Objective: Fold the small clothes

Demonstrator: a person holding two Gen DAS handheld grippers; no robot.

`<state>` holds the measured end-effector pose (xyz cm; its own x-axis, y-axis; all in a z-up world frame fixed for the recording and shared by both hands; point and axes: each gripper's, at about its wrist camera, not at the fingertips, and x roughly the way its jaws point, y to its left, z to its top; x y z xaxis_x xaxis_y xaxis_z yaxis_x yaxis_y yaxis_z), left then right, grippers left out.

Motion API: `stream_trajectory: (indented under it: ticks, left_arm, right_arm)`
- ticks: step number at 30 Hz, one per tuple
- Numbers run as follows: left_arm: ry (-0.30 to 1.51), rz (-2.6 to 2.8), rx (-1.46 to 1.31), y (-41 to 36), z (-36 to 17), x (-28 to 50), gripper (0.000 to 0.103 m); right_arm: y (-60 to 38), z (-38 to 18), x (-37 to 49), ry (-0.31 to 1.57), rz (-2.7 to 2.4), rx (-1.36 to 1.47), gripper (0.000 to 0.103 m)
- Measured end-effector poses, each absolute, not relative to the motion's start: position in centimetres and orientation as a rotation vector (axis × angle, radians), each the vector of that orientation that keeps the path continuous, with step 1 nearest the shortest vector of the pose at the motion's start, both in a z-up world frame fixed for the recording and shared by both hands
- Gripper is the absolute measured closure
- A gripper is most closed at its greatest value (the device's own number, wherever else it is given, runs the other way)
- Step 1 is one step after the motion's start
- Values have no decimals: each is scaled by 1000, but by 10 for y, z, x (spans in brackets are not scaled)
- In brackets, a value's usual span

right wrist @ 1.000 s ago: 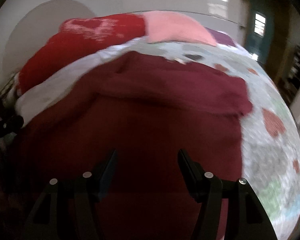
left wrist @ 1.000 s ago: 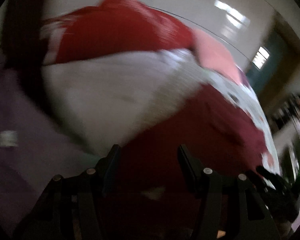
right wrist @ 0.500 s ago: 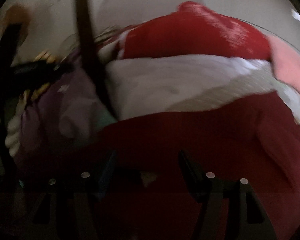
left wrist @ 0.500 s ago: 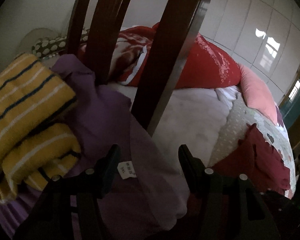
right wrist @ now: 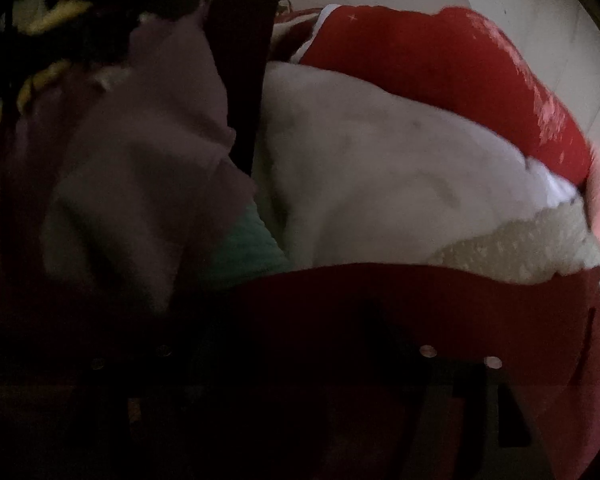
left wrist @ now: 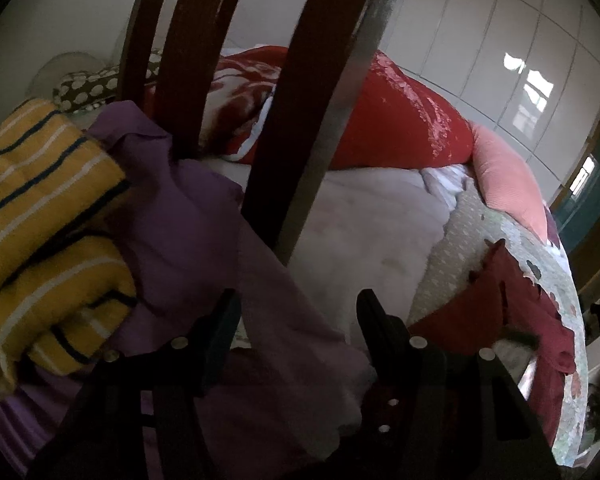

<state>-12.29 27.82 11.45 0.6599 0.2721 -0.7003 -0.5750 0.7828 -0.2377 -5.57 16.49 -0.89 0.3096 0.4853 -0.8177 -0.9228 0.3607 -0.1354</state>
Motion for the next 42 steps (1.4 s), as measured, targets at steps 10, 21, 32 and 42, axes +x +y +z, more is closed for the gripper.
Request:
stream_trajectory:
  ticks: [10, 21, 32, 42]
  left_arm:
    - [694, 425, -433, 243, 127, -110, 44]
    - [795, 246, -330, 165, 120, -54, 43]
    - [837, -7, -209, 78, 118, 49, 43]
    - [1003, -31, -419, 89, 44, 176, 60]
  right_arm:
    - [47, 101, 8, 653, 853, -327, 95]
    - [-242, 102, 130, 733, 215, 69, 94]
    - [-322, 84, 113, 718, 70, 179, 53]
    - [-245, 79, 140, 785, 409, 229, 53]
